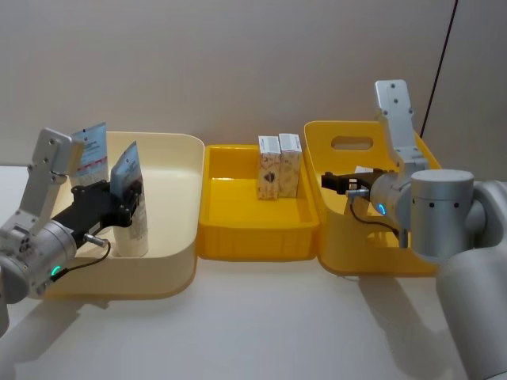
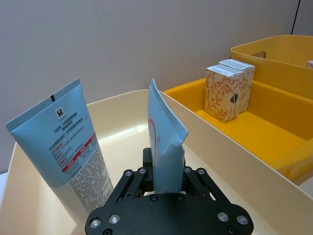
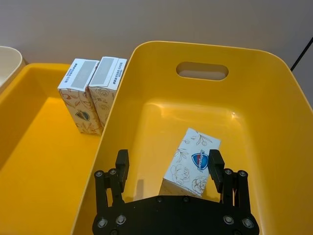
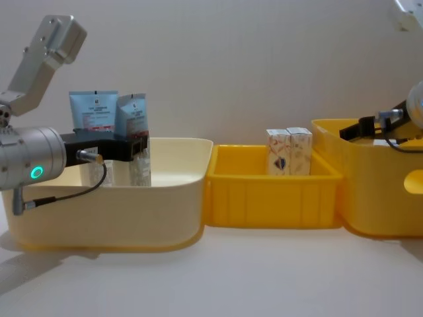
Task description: Bimanual collaborative sorting of washing and personal care products
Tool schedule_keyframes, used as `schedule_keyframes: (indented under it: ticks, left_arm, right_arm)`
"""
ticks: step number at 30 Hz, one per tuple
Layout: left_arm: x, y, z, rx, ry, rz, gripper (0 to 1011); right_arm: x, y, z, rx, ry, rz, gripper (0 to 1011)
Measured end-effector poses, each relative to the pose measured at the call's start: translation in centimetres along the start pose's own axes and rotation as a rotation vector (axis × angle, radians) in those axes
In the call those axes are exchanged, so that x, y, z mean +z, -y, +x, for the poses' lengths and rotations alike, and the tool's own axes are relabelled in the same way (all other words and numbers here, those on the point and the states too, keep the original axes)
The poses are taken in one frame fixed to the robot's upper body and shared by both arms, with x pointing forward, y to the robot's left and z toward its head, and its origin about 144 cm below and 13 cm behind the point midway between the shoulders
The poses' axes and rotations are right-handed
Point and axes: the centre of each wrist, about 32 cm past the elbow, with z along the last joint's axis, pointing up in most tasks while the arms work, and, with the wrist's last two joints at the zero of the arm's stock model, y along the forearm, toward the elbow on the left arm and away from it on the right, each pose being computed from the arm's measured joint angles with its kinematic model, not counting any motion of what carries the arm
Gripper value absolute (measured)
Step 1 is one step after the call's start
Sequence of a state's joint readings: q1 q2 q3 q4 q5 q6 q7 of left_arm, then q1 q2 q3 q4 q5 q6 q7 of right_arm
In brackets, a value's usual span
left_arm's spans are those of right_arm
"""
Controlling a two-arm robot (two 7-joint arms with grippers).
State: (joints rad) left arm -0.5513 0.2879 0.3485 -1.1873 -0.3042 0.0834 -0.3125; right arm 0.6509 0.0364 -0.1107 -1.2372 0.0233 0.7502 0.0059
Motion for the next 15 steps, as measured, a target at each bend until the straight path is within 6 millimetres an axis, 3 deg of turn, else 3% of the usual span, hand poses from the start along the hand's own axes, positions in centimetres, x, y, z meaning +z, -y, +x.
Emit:
schedule_keyframes:
  ticks: [15]
  left_arm:
    - [1.0,0.2,-0.1,0.0,0.028,-0.036,239]
  right_arm:
    - [0.0,0.0,0.0,0.0,0.0,0.0,1001]
